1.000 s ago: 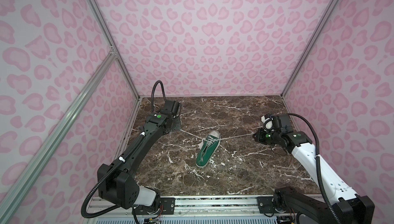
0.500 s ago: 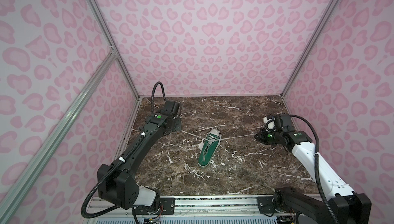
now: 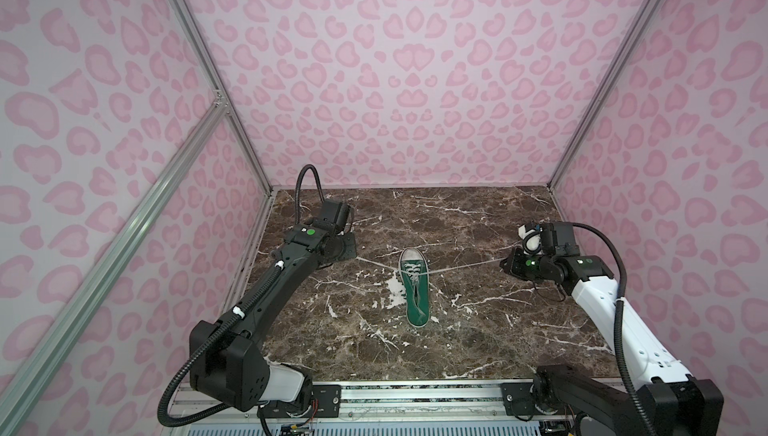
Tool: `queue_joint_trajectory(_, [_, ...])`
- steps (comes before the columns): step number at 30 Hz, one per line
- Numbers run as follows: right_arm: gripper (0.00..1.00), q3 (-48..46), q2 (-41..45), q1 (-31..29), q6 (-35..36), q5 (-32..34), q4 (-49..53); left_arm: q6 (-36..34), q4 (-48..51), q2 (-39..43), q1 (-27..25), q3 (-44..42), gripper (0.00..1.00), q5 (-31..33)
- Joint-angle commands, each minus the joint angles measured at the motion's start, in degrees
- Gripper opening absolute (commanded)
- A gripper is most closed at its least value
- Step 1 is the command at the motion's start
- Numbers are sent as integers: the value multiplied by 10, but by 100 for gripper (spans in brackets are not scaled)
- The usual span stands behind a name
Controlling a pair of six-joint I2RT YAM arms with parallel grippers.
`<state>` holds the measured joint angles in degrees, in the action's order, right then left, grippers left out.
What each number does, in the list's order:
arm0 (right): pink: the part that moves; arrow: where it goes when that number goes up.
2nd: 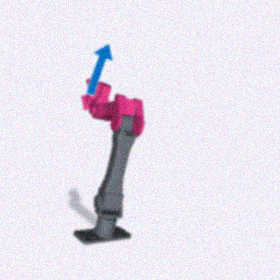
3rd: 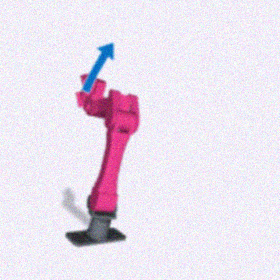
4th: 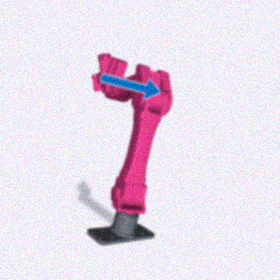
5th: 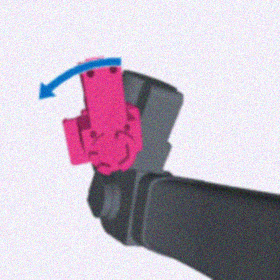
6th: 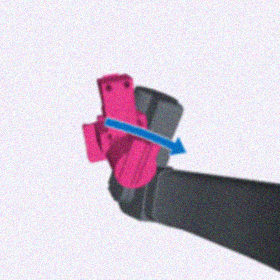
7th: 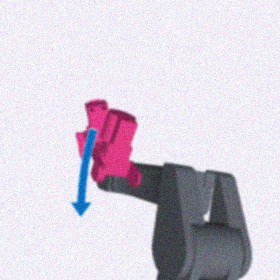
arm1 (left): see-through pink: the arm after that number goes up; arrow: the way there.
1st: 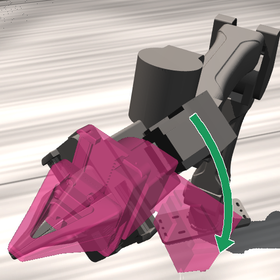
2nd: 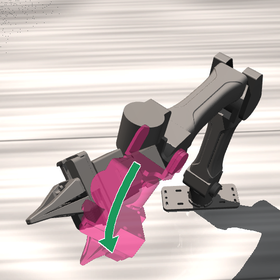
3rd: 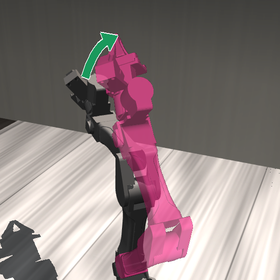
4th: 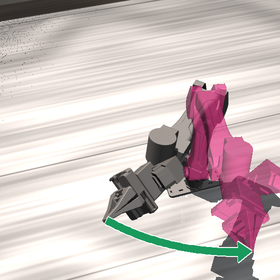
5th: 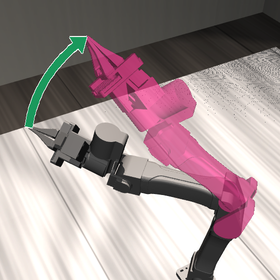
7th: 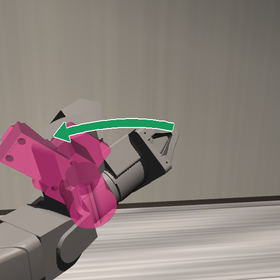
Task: Tie the shoes
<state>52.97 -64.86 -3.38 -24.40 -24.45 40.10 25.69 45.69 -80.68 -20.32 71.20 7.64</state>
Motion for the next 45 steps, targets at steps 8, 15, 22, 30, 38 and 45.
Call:
queue_joint_trajectory(8, [0, -57, -37, 23, 28, 2, -20, 3, 1, -4, 3, -46, 4, 20])
queue_joint_trajectory(15, [0, -92, -57, 54, 35, -8, -40, 6, 4, -1, 12, -92, 4, 20])
queue_joint_trajectory(22, [0, -118, -92, 78, 40, -17, -63, 4, -21, -21, 26, -134, 4, 12])
queue_joint_trajectory(30, [0, -126, -102, 115, 46, -19, -71, -7, -43, -58, 45, -135, 4, 3])
queue_joint_trajectory(38, [0, -130, -111, 144, 46, -16, -74, -23, -57, -81, 71, -135, 4, 0])
queue_joint_trajectory(45, [0, -132, -110, 149, 45, -8, -74, -27, -68, -94, 78, -144, 4, 0])
